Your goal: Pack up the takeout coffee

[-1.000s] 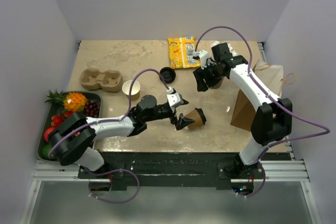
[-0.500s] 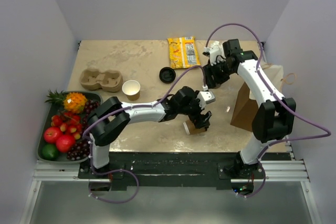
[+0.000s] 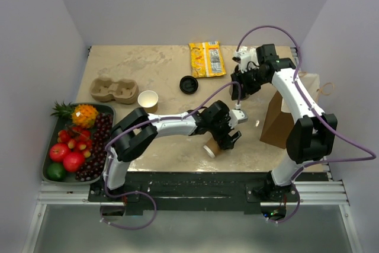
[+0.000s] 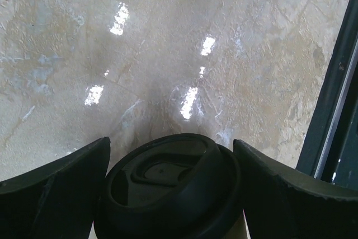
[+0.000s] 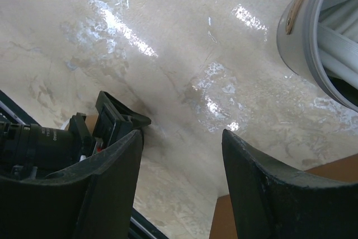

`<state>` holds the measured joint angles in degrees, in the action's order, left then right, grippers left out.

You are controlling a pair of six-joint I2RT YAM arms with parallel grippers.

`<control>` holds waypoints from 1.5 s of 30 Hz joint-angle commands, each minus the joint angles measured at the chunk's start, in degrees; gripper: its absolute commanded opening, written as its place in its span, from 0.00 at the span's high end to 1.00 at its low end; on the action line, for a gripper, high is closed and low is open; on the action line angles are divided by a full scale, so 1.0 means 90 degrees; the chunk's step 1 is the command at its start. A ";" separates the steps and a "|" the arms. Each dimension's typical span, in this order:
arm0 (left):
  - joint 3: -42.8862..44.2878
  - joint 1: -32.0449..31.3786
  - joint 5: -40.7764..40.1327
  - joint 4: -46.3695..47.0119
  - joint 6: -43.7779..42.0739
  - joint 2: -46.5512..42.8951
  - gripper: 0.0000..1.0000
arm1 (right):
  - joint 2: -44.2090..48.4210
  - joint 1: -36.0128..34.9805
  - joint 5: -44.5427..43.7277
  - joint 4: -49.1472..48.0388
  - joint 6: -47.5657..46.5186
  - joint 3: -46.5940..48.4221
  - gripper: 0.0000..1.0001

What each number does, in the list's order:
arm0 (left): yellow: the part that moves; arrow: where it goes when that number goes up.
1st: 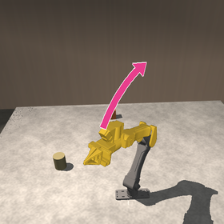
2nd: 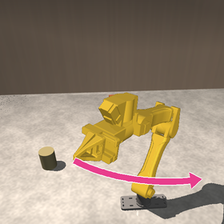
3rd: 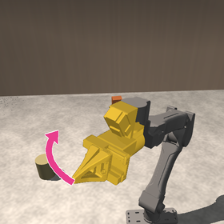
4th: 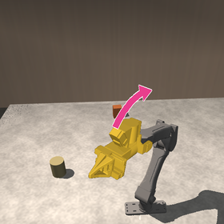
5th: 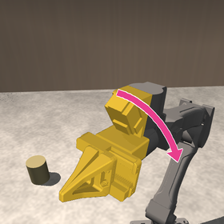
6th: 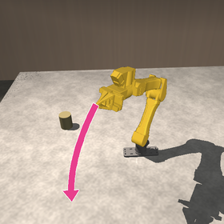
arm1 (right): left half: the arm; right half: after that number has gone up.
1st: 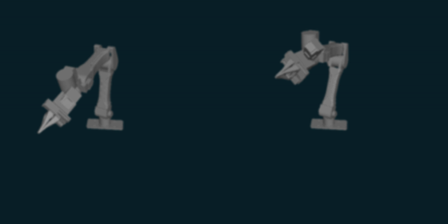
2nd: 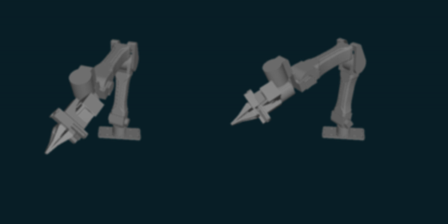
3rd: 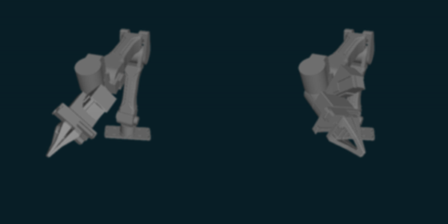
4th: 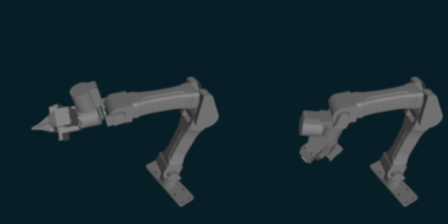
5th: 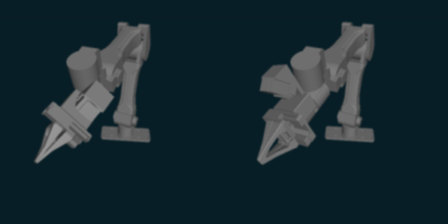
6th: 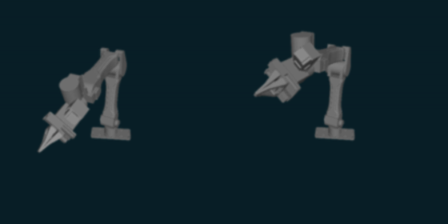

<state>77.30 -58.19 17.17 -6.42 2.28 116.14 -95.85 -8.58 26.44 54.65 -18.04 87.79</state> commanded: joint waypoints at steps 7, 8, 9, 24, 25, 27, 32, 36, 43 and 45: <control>-0.1057 0.0636 0.0065 0.1356 0.0098 -0.1194 0.19 | 0.0201 0.0006 0.0354 -0.0583 0.0208 0.0031 0.39; -0.1156 0.0675 0.0094 0.1638 0.0088 -0.1282 0.20 | 0.0288 -0.0023 0.0354 -0.0826 0.0140 -0.0037 0.40; -0.1254 0.0714 0.0075 0.1766 0.0098 -0.1467 0.22 | 0.0337 -0.0052 0.0363 -0.0954 0.0091 -0.0182 0.40; -0.4262 0.0655 -0.1691 0.9039 -0.2223 -0.1980 0.22 | 0.0709 -0.0541 0.0004 -0.3103 0.0256 -0.0955 0.40; -0.4262 0.0655 -0.1799 0.9352 -0.2362 -0.1822 0.22 | 0.0738 -0.0541 -0.0066 -0.3336 0.0305 -0.0984 0.40; -0.4301 0.0656 -0.2121 1.0319 -0.2664 -0.1364 0.27 | 0.0777 -0.0541 -0.0183 -0.3504 0.0345 -0.1082 0.40; -0.4253 0.0655 -0.2239 1.1922 -0.2968 -0.0387 0.29 | 0.0680 -0.0560 -0.0300 -0.3436 0.0354 -0.1024 0.40; -0.4223 0.0646 -0.2444 1.2362 -0.2949 -0.0092 0.29 | 0.0582 -0.0560 -0.0301 -0.3416 0.0403 -0.1072 0.40; -0.4438 0.0607 -0.2738 1.2803 -0.2900 -0.0179 0.31 | 0.0270 -0.0629 -0.0359 -0.3436 0.0442 -0.1082 0.40; -0.4448 0.0597 -0.2689 1.2803 -0.3036 -0.0267 0.32 | 0.0105 -0.0658 -0.0398 -0.3407 0.0501 -0.0986 0.40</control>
<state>39.31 -52.64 -5.30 76.01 -23.40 113.75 -92.68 -13.80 24.45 25.58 -14.68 78.28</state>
